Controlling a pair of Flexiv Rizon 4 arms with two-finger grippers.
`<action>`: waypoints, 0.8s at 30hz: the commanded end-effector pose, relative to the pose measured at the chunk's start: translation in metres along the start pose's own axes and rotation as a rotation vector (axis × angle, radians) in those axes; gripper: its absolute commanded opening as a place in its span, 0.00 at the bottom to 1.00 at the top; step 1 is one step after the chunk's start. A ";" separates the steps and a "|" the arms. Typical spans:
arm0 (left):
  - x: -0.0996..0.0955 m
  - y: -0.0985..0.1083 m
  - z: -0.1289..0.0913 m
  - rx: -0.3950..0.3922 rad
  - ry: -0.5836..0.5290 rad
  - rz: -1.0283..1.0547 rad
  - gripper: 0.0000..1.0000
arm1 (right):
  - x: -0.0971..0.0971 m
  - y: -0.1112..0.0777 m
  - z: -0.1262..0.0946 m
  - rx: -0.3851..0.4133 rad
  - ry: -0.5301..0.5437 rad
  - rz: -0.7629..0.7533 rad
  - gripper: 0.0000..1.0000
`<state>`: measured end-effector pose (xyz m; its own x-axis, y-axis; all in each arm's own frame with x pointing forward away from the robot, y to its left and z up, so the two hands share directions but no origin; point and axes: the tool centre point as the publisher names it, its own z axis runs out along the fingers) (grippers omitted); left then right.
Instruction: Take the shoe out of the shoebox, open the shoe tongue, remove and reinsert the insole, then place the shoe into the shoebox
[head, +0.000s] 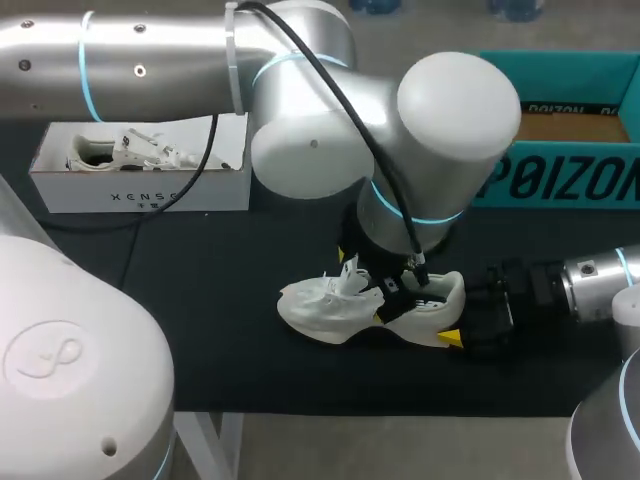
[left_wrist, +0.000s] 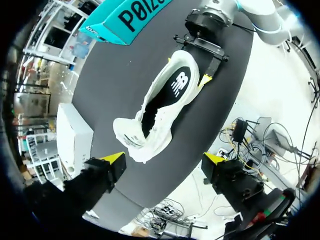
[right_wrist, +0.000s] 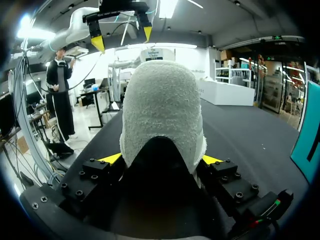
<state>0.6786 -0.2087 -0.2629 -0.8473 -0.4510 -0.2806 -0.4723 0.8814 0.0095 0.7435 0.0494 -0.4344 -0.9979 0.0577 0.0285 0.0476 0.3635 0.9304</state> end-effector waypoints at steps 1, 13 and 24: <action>0.003 0.003 -0.002 0.056 -0.073 0.210 1.00 | 0.001 -0.004 0.000 0.002 -0.001 0.002 0.00; -0.008 -0.039 -0.001 0.090 0.098 0.419 1.00 | 0.001 -0.004 0.000 0.002 -0.001 0.002 0.00; -0.010 -0.067 0.015 -0.001 0.056 0.557 0.00 | 0.001 -0.004 0.000 0.002 -0.001 0.002 0.00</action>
<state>0.7225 -0.2464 -0.2697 -0.9813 0.0686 -0.1797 0.0521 0.9941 0.0947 0.7435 0.0493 -0.4344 -0.9979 0.0576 0.0287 0.0477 0.3635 0.9304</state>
